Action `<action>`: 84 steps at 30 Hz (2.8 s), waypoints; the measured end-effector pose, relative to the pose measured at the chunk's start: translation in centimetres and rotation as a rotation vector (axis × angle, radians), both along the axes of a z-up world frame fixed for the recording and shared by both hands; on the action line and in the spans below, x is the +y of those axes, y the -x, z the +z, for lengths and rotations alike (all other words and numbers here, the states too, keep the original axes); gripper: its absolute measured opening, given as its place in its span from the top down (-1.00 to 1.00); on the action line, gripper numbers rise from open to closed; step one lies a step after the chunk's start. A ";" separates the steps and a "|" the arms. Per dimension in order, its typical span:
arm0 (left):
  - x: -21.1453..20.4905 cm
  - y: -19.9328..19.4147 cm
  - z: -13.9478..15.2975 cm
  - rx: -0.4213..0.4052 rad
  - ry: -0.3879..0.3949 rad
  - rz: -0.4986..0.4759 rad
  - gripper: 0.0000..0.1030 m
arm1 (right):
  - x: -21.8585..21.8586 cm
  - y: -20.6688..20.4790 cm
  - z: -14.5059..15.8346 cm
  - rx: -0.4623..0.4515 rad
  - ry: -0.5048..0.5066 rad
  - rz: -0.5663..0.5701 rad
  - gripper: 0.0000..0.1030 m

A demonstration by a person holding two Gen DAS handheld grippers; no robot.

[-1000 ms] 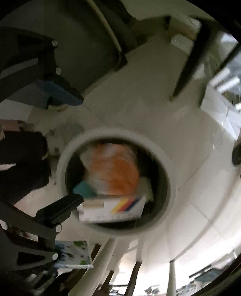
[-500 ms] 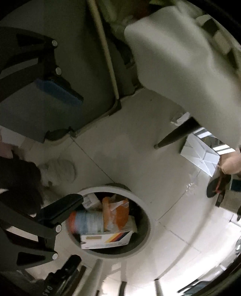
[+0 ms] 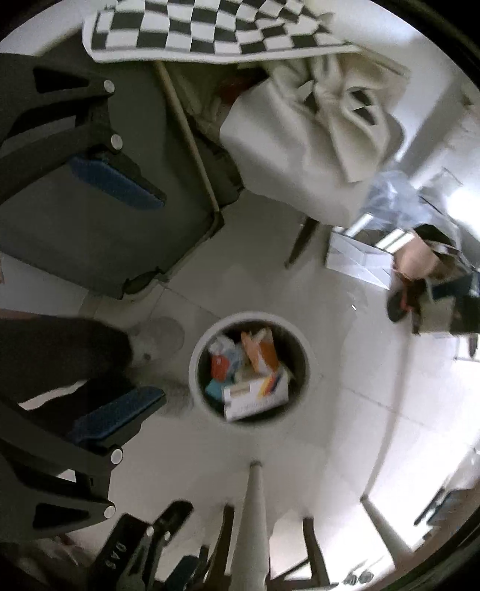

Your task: Collect trash

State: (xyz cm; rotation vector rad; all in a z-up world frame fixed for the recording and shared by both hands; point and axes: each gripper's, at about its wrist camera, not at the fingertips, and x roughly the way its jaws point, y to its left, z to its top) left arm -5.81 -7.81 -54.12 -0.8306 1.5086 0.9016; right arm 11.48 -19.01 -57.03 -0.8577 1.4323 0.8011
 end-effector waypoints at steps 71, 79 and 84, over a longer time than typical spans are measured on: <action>1.0 0.8 40.9 -0.601 0.095 -0.493 -1.00 | -10.6 8.6 47.0 0.223 -0.402 -0.395 -1.00; 0.4 0.3 41.0 -0.607 0.104 -0.497 -1.00 | -10.8 8.4 47.1 0.229 -0.399 -0.386 -1.00; 0.1 0.1 41.1 -0.613 0.107 -0.500 -1.00 | -11.2 8.6 47.2 0.234 -0.409 -0.392 -1.00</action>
